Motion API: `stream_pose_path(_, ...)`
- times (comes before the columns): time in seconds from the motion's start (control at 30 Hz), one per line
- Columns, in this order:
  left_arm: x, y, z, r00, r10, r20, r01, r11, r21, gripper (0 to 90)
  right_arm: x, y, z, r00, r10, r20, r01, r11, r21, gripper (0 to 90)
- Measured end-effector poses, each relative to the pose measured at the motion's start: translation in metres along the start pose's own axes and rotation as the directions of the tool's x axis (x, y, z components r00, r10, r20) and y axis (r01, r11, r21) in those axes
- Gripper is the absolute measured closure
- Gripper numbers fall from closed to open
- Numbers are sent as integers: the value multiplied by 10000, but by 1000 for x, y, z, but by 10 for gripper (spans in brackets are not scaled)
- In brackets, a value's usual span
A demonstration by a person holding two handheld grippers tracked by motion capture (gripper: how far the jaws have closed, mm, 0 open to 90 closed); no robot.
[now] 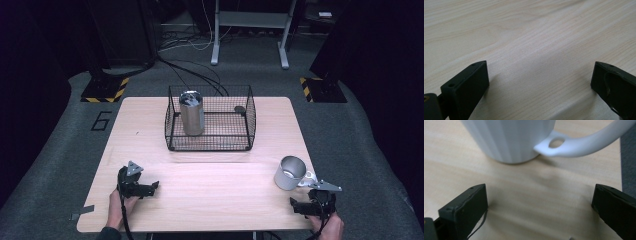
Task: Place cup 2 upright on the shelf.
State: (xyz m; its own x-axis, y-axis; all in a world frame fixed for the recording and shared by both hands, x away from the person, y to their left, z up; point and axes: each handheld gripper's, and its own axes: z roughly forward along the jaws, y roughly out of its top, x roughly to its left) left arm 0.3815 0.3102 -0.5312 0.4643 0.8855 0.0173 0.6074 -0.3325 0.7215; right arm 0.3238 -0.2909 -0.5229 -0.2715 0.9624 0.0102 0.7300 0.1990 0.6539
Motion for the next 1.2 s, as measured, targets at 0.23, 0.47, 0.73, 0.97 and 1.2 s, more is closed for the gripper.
stream_pose_path(0.23, -2, 0, 1, 9998, -201, -71, 201, 9998, -37, 14, -3, 10, -33, 9968, 44, -796, -54, 9999, -123, 0)
stream_pose_path(0.47, -2, 0, 1, 9996, -233, -129, 233, 9997, -29, 14, 4, 43, -58, 9948, -805, -631, 766, 9951, -630, 0)
stream_pose_path(0.73, -2, 1, 1, 9998, -170, -81, 170, 9999, 29, 15, 14, 87, -48, 9817, -1758, -734, 1707, 9828, -703, 0)
stream_pose_path(0.97, -2, 1, 1, 9999, -151, -80, 151, 9999, 24, 15, 12, 105, -31, 9790, -1802, -955, 1796, 9836, -142, 0)
stream_pose_path(1.2, -2, 1, 1, 9998, -158, -78, 158, 9999, 18, 15, 12, 111, -20, 9790, -1695, -1133, 1735, 9845, 261, 0)
